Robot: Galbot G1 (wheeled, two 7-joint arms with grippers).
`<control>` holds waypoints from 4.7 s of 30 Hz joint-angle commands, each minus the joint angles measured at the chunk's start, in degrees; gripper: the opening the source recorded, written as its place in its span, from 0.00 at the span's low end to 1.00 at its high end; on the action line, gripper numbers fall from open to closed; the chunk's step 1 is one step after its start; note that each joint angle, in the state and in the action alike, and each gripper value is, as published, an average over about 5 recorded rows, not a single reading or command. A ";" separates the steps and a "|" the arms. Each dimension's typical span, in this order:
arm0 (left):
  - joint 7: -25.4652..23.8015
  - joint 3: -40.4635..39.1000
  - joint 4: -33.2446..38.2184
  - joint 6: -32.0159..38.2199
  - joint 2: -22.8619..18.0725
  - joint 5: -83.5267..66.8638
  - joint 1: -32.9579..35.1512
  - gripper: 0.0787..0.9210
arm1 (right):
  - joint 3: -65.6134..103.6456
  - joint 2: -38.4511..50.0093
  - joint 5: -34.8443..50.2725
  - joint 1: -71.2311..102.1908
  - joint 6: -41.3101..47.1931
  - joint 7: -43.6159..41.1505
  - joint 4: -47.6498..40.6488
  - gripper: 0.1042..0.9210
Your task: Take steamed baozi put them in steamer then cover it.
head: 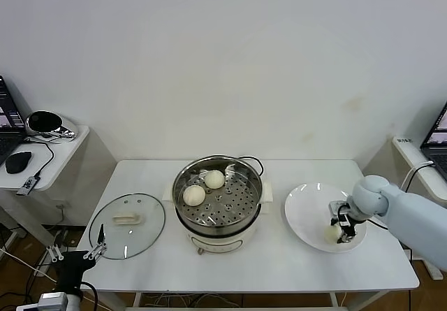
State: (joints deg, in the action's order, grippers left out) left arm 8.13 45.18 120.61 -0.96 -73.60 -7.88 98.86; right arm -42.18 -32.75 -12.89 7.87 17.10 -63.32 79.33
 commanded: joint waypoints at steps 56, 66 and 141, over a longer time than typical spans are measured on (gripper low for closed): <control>0.01 1.95 1.59 -0.12 -1.00 -1.22 -0.39 0.88 | -33.05 -38.26 8.65 -36.33 -29.26 0.52 1.91 0.57; -0.04 1.67 1.20 -0.23 -0.90 -1.07 -0.71 0.88 | -32.26 -37.35 9.82 -35.50 -29.22 2.17 1.70 0.61; 0.01 0.31 -0.47 -0.33 1.44 -0.42 -1.71 0.88 | 15.83 -11.77 -11.57 4.90 -11.41 0.44 -24.14 0.88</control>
State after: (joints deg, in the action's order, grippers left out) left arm 8.18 45.54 120.28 -1.33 -72.20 -8.32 97.15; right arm -27.88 -42.06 -22.50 11.33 5.90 -62.94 58.89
